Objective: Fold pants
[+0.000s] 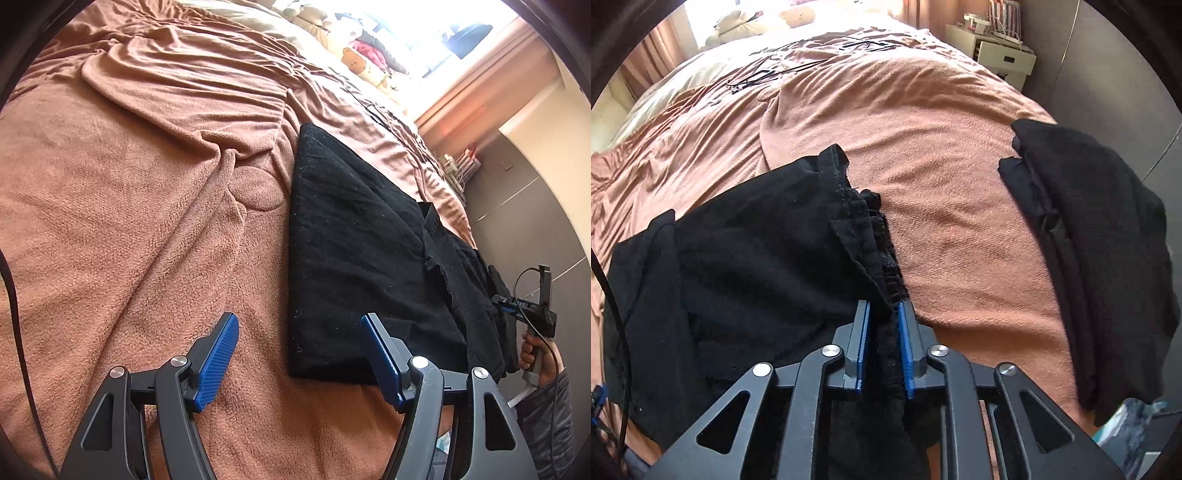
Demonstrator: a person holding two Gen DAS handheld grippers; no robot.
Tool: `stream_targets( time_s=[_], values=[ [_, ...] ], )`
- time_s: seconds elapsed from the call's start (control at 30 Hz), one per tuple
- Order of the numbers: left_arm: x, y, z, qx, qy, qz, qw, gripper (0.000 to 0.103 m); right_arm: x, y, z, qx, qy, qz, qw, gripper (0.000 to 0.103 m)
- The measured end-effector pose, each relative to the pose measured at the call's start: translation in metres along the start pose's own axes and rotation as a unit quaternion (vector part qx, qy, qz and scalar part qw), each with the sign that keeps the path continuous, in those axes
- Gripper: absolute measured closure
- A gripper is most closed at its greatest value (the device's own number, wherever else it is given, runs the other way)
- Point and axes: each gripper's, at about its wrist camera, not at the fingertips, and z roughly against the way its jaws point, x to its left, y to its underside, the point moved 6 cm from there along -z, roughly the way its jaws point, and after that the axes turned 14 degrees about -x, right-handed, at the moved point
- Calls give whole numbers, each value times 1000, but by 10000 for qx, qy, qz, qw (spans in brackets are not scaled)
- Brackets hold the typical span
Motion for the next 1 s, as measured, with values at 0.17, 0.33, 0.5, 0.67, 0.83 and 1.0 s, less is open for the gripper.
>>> stream_targets(
  time_s=[0.17,0.33,0.5,0.67,0.83,1.0],
  values=[
    [1,0,0,13,-33,15,10000,33,28,-8,41,-567,-137,416,9974,47],
    [1,0,-1,-1,-40,-6,10000,33,80,6,65,-648,-793,886,9908,47],
    [1,1,-2,50,-16,15,10000,33,133,31,77,-449,-1445,1229,9808,47],
    [5,2,-3,109,19,147,9998,48,170,47,81,-299,-1892,1546,9692,47],
    [-1,4,-4,253,157,129,9995,55,197,59,77,-141,-2226,1791,9582,47],
    [-8,7,-11,442,230,151,9986,61,221,68,64,5,-2417,2020,9491,47]
  ],
)
